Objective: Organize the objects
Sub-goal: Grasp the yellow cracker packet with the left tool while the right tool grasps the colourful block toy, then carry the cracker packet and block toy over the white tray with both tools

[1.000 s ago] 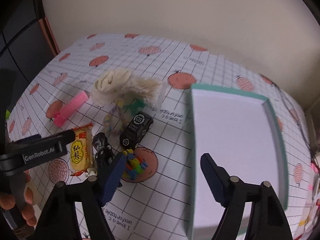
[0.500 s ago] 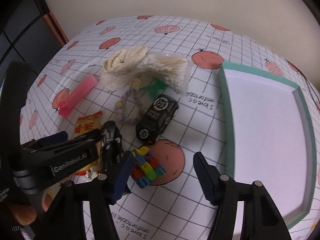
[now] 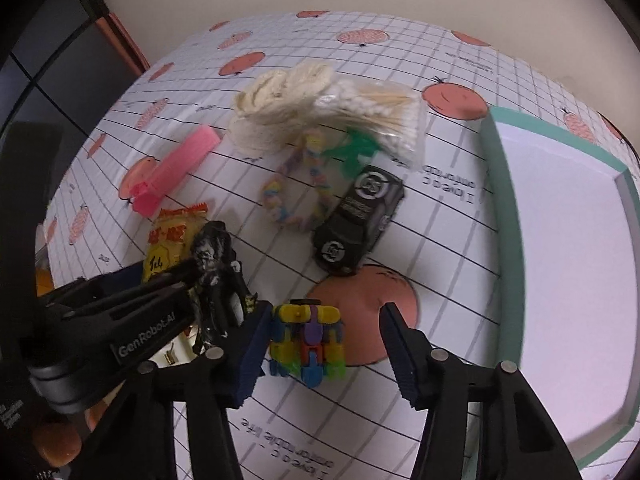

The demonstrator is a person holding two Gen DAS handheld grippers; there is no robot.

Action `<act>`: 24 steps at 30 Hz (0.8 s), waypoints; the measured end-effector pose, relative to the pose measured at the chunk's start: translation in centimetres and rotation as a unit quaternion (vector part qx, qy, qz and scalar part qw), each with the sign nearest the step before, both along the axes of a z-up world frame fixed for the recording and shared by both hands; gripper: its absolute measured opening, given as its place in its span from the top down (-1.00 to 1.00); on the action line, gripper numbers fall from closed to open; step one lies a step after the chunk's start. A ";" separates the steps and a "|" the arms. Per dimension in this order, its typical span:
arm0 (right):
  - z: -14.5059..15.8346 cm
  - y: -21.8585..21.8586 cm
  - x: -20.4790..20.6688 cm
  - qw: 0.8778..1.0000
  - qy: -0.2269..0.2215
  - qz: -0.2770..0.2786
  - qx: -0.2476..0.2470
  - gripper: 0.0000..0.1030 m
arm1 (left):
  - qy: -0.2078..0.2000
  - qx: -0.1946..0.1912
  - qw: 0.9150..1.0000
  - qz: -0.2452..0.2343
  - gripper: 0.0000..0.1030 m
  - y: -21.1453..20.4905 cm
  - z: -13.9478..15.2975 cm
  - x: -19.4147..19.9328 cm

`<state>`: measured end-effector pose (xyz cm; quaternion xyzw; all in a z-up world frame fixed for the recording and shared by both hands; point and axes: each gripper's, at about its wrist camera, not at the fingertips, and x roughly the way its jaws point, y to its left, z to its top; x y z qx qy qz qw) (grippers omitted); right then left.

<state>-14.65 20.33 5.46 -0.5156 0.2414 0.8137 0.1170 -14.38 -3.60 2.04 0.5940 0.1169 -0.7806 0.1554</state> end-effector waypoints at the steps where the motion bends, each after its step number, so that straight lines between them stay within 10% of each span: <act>1: -0.1 -0.3 -0.2 1.000 -0.004 0.003 0.002 -0.03 | -0.001 0.001 1.000 0.001 0.17 -0.1 0.1 0.0; 24: -0.6 -1.1 -0.3 1.000 -0.018 -0.005 0.020 0.24 | 0.013 0.042 0.999 0.021 0.27 -1.7 1.7 -3.8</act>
